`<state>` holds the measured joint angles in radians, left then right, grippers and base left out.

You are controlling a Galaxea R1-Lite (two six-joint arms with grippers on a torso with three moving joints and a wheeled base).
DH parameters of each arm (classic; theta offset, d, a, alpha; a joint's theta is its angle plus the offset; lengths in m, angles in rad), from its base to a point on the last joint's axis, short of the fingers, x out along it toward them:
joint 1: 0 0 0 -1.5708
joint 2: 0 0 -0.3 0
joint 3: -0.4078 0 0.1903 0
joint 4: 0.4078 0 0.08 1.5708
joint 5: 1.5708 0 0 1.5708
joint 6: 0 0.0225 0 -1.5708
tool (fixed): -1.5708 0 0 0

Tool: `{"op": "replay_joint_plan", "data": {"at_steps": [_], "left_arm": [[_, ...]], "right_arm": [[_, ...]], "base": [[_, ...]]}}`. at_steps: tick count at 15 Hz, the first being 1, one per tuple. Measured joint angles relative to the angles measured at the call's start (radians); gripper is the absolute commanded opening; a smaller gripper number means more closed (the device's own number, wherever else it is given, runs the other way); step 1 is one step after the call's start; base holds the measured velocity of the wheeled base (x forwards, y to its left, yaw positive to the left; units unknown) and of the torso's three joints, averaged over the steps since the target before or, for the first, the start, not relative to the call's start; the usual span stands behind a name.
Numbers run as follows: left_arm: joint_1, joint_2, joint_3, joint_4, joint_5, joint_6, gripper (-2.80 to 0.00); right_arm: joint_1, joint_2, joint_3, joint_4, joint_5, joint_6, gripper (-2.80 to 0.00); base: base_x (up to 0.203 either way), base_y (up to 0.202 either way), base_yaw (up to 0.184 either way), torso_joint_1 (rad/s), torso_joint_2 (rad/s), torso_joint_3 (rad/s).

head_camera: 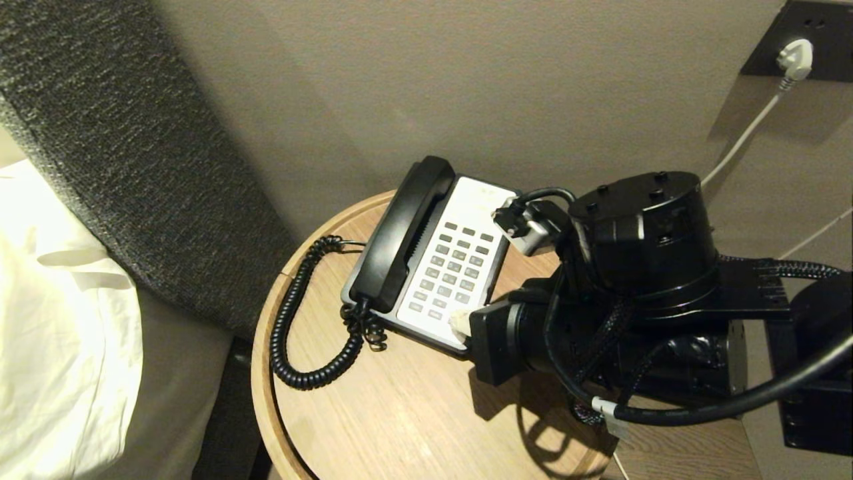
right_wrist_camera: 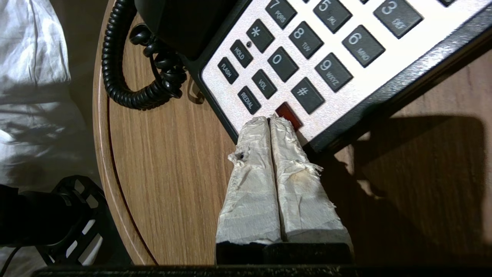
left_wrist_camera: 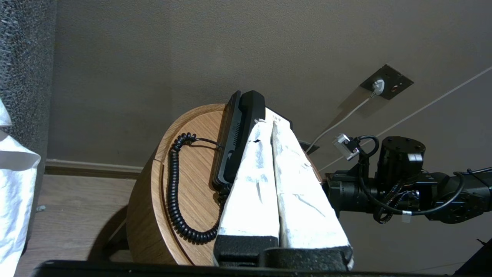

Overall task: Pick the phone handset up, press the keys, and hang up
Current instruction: End the call using the dial pad

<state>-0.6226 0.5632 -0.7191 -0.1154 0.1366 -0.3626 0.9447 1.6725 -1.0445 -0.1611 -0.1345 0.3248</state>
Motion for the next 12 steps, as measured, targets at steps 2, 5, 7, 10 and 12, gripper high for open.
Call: {"op": "replay_joint_plan", "data": {"at_steps": [2,5,7,10,12], "left_arm": [[0.0,-0.001,0.0,-0.001,0.0,0.0,-2.8],[0.0,-0.002,0.0,0.0,-0.001,0.001,-2.8],[-0.001,-0.002,-0.001,0.0,-0.01,0.0,-2.8],[0.0,-0.006,0.013,0.004,-0.009,-0.001,-2.8],[0.001,-0.019,0.028,0.033,-0.005,-0.007,-2.8]], "right_arm": [[0.0,0.01,0.0,-0.001,0.0,0.0,-2.8],[0.0,0.025,-0.002,-0.007,0.0,0.001,-2.8],[0.0,0.03,-0.001,-0.02,0.0,0.0,-2.8],[0.0,0.018,-0.002,-0.021,0.0,0.0,-2.8],[-0.001,-0.01,-0.005,-0.021,-0.001,0.002,-2.8]], "base": [[0.0,0.0,0.0,0.0,0.0,0.0],[0.0,0.0,0.0,0.0,0.0,0.0],[0.0,0.0,0.0,0.0,0.0,0.0],[0.0,0.0,0.0,0.0,0.0,0.0],[0.0,0.0,0.0,0.0,0.0,0.0]]}}
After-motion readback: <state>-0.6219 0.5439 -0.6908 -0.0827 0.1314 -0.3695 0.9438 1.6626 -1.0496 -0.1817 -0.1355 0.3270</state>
